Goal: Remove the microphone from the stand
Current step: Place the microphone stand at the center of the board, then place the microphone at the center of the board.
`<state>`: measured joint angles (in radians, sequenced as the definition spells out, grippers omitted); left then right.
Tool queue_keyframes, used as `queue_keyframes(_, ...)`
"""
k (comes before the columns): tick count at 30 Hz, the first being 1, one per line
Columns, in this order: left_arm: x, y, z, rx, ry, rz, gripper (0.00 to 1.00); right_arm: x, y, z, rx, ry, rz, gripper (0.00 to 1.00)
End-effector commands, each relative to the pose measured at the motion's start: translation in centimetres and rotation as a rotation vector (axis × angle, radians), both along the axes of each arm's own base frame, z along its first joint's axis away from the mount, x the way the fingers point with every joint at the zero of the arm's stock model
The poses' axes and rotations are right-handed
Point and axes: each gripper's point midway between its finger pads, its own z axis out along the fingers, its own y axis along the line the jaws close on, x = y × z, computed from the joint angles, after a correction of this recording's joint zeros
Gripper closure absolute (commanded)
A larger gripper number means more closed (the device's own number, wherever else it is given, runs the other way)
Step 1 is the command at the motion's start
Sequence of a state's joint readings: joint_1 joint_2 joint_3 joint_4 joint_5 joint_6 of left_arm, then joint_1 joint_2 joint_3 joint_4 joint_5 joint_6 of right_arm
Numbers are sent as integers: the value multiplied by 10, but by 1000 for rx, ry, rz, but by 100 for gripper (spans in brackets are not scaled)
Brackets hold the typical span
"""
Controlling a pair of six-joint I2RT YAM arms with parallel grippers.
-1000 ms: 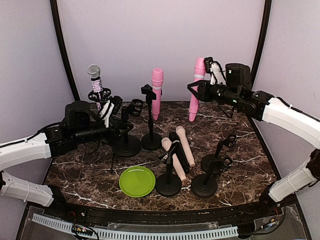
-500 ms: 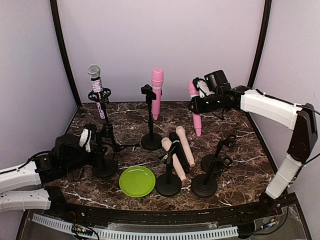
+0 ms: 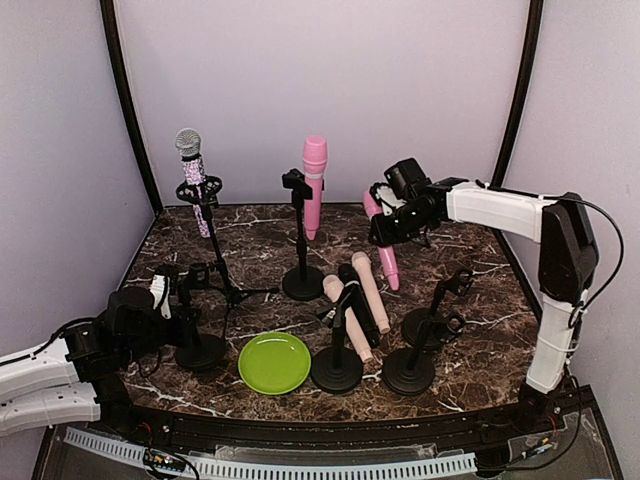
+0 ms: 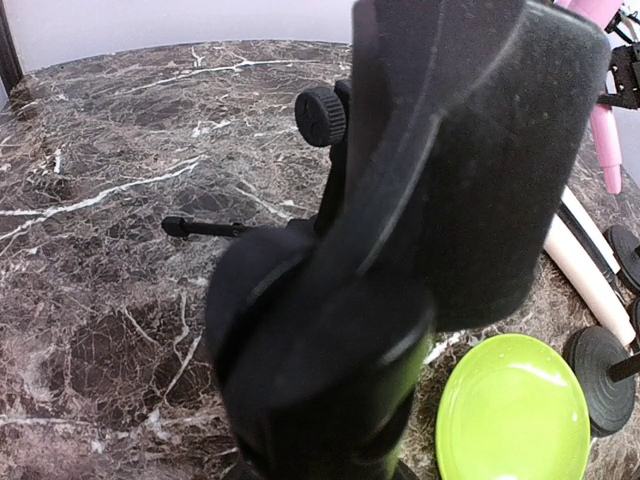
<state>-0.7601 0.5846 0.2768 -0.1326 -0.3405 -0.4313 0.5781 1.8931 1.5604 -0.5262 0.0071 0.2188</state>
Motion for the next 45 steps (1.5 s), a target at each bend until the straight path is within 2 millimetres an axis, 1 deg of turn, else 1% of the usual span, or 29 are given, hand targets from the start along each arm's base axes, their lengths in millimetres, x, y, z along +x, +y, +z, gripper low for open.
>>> queue_keyframes(1, 3, -6, 4, -24, -11, -15, 100, 1, 1, -11, 12, 55, 19, 89)
queue_keyframes(8, -1, -13, -9, 8, 48, -56, 100, -1, 2, -33, 2, 96, 21, 86)
queue_keyframes(12, -4, -15, -15, 5, 71, -71, 100, -3, 2, -50, -5, 130, 22, 84)
queue_keyframes(14, -6, -15, -15, -2, 75, -79, 95, -4, 4, -58, -5, 148, 27, 83)
queue_keyframes(16, -8, -15, -15, -10, 74, -86, 85, -5, 6, -64, -2, 168, 34, 82)
queue_keyframes(17, -9, -15, -14, -17, 68, -90, 82, -6, 7, -67, 1, 177, 37, 81)
queue_keyframes(18, -10, -16, -14, -21, 67, -93, 76, -7, 8, -69, 2, 185, 39, 80)
queue_keyframes(19, -10, -16, -11, -30, 58, -95, 73, -7, 9, -71, 4, 191, 42, 78)
queue_keyframes(20, -10, -15, -10, -37, 58, -91, 66, -7, 10, -72, 6, 195, 45, 77)
queue_keyframes(22, -11, -15, -6, -55, 54, -88, 58, -8, 11, -74, 10, 203, 48, 74)
queue_keyframes(24, -12, -17, 1, -74, 48, -91, 52, -9, 11, -77, 10, 210, 50, 72)
queue_keyframes(27, -13, -20, 10, -102, 44, -105, 47, -10, 12, -83, 8, 223, 52, 70)
queue_keyframes(30, -16, -20, 14, -110, 65, -106, 41, -11, 12, -89, 6, 233, 53, 68)
queue_keyframes(32, -17, -21, 21, -122, 72, -106, 38, -12, 11, -93, 2, 240, 49, 65)
queue_keyframes(33, -19, -20, 21, -121, 87, -105, 37, -12, 11, -94, -1, 240, 47, 63)
queue_keyframes(34, -19, -20, 27, -130, 84, -105, 36, -11, 10, -96, -5, 240, 44, 62)
queue_keyframes(35, -21, -19, 25, -128, 103, -101, 34, -11, 9, -97, -8, 240, 41, 60)
queue_keyframes(36, -21, -20, 30, -136, 104, -101, 34, -10, 9, -98, -10, 239, 37, 58)
queue_keyframes(37, -24, -19, 29, -136, 125, -103, 33, -10, 8, -100, -15, 240, 33, 57)
queue_keyframes(38, -25, -20, 34, -144, 126, -106, 32, -10, 7, -101, -19, 240, 29, 55)
queue_keyframes(39, -28, -19, 32, -142, 152, -107, 31, -10, 6, -102, -23, 241, 27, 54)
queue_keyframes(40, -30, -21, 37, -154, 156, -118, 31, -10, 6, -104, -26, 240, 25, 52)
queue_keyframes(41, -33, -20, 35, -154, 179, -115, 30, -10, 5, -104, -28, 239, 23, 50)
queue_keyframes(42, -35, -22, 40, -169, 187, -125, 27, -10, 4, -105, -30, 238, 20, 49)
queue_keyframes(43, -38, -22, 39, -166, 206, -128, 26, -9, 4, -104, -30, 234, 19, 47)
queue_keyframes(45, -41, -23, 48, -184, 217, -137, 25, -9, 3, -102, -30, 226, 13, 44)
